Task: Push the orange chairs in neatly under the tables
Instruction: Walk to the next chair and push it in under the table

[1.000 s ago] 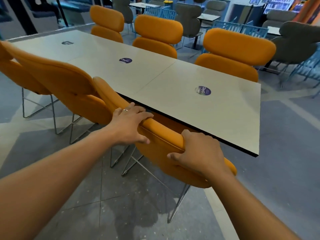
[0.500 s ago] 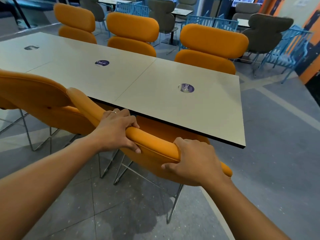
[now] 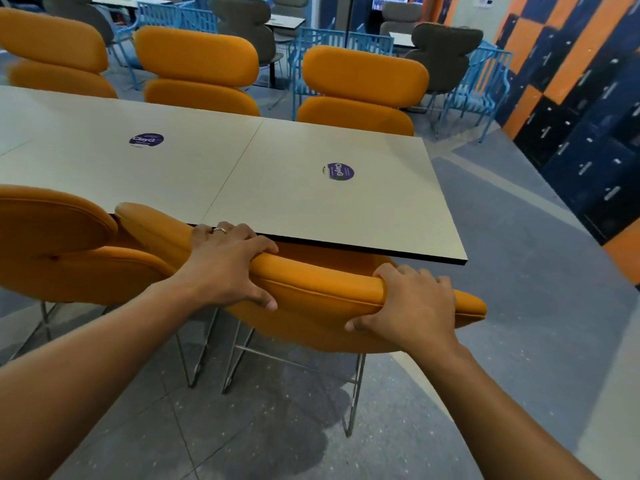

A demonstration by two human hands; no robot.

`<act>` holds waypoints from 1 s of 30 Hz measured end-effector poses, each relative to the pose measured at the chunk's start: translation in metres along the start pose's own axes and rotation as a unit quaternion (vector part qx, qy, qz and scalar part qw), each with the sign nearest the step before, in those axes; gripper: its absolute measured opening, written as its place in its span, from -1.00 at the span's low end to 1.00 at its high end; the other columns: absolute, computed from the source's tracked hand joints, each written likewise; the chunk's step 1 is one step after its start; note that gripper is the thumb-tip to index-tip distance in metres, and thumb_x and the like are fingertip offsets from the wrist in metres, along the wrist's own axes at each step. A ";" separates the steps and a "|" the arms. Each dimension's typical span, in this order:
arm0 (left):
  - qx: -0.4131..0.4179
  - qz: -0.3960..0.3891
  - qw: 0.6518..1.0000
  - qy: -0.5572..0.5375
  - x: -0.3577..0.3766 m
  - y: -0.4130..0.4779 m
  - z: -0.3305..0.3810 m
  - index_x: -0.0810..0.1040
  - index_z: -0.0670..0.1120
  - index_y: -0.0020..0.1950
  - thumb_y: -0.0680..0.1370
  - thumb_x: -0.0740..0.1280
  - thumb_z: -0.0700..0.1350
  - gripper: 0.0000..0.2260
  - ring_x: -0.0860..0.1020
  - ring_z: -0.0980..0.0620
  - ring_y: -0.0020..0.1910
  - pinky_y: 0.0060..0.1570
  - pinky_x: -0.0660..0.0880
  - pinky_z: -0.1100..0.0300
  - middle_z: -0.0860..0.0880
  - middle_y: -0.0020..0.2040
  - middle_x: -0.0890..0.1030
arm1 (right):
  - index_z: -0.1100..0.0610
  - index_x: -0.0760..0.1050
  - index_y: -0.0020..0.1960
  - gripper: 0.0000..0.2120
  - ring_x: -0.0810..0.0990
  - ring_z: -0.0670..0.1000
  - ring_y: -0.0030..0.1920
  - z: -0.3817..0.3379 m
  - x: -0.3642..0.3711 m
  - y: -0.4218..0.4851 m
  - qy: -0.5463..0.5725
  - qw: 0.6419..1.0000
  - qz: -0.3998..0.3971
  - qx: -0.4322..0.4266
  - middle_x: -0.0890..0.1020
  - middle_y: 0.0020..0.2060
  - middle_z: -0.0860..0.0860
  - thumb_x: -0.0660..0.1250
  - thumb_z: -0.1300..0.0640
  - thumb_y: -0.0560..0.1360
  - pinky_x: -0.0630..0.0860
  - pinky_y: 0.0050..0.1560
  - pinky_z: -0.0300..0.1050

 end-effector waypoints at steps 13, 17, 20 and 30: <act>-0.040 0.080 0.996 0.012 0.007 0.009 -0.013 0.47 0.12 0.17 0.15 0.40 0.47 -0.29 0.42 -0.12 0.21 0.30 0.14 -0.15 0.02 0.14 0.53 | -0.19 0.51 0.16 -0.30 0.56 -0.06 -0.02 0.023 -0.014 0.017 -0.009 0.999 -0.011 -0.030 0.61 0.00 -0.16 0.34 -0.60 0.20 0.41 -0.08 -0.10; -0.050 0.110 0.993 0.010 0.012 0.012 0.011 0.49 0.12 0.07 0.14 0.37 0.50 -0.34 0.43 -0.11 0.15 0.23 0.18 -0.14 0.04 0.05 0.54 | -0.18 0.53 0.06 -0.33 0.56 -0.08 -0.09 0.048 -0.015 0.031 -0.010 1.000 -0.014 -0.025 0.62 -0.08 -0.17 0.35 -0.61 0.15 0.49 -0.09 -0.07; -0.049 0.142 0.989 0.005 0.018 0.016 0.031 0.51 0.08 0.00 0.13 0.38 0.50 -0.36 0.46 -0.12 0.10 0.19 0.20 -0.13 0.03 0.00 0.55 | -0.17 0.52 0.01 -0.35 0.57 -0.07 -0.13 0.068 -0.018 0.040 -0.003 1.000 -0.024 -0.018 0.62 -0.13 -0.18 0.38 -0.60 0.14 0.53 -0.08 -0.04; -0.029 0.175 0.984 -0.007 0.023 0.011 0.038 0.50 0.07 -0.05 0.14 0.42 0.46 -0.41 0.47 -0.10 0.00 0.14 0.22 -0.13 0.03 -0.08 0.52 | -0.15 0.43 -0.19 -0.42 0.52 -0.08 -0.24 0.079 -0.010 0.032 0.014 1.000 -0.004 -0.004 0.53 -0.31 -0.18 0.44 -0.57 0.09 0.38 -0.24 -0.14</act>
Point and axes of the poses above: each hand's wrist, its own y-axis towards the middle knuckle, its own x-axis out of the palm, z = x × y, the point moved 2 cm from there along y, towards the middle knuckle
